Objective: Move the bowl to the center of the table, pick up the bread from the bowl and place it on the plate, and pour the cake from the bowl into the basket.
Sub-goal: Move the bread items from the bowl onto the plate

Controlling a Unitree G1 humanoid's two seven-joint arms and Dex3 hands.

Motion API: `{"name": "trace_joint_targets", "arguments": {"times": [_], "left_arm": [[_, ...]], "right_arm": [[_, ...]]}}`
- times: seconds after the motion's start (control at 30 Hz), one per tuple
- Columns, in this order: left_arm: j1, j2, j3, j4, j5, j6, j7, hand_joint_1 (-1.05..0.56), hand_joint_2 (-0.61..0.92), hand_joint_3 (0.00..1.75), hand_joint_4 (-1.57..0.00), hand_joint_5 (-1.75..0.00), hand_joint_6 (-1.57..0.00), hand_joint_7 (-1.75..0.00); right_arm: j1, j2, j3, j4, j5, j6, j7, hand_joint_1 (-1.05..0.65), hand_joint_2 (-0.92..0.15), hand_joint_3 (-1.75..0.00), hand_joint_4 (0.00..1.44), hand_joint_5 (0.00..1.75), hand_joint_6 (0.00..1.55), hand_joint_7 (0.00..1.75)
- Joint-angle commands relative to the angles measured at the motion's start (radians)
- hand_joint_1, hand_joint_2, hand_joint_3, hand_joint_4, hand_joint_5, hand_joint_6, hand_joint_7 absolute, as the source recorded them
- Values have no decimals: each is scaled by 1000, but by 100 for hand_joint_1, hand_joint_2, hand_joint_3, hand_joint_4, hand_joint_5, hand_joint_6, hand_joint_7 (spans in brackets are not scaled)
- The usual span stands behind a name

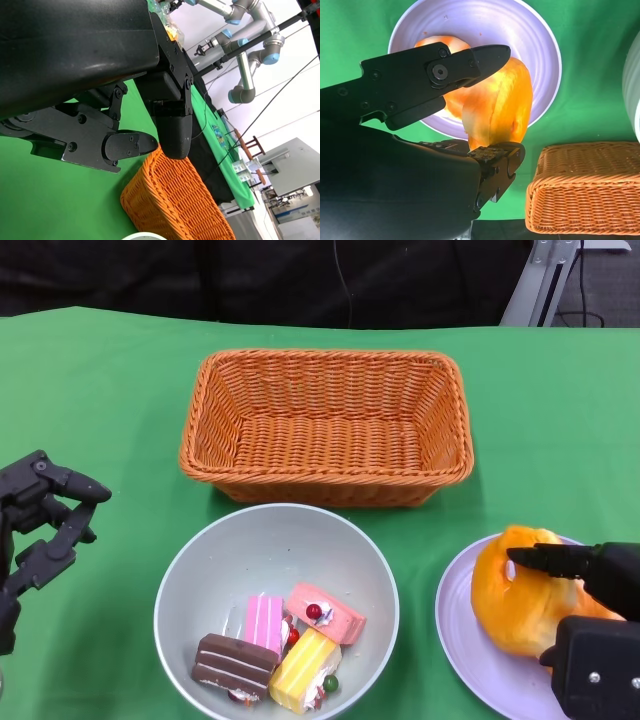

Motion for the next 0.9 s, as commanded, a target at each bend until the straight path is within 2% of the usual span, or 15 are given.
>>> {"name": "trace_joint_targets", "arguments": {"times": [0.03,0.13,0.33,0.67,0.77,0.9], "left_arm": [[-5,16,8,7,-13,-9,-2,-8,91,45,-73,-154,-74,-115],[-4,16,7,7,-13,-8,-1,-8,91,46,-73,-154,-74,-115],[-3,17,6,6,-9,-3,1,-8,91,45,-73,-153,-74,-115],[-5,17,5,9,-10,-5,-3,-7,91,45,-73,-154,-74,-115],[-7,19,4,19,-3,-7,4,-8,91,45,-73,-154,-74,-115],[-9,19,3,24,-5,-10,-1,-8,92,44,-74,-153,-75,-113]], "right_arm": [[7,-26,4,-10,-15,16,13,-59,-92,-7,18,1,38,0],[10,-33,-5,-19,-27,24,14,-60,-92,-7,18,1,37,0],[27,-45,-45,-49,-17,35,8,-60,-92,-7,9,0,39,1],[46,-48,-77,-107,12,51,24,-60,-92,-6,8,0,41,1],[63,-29,-112,-148,76,56,26,-58,-92,-4,6,0,42,1],[74,-34,-135,-169,114,47,16,-59,-92,-4,5,0,41,0]]}}
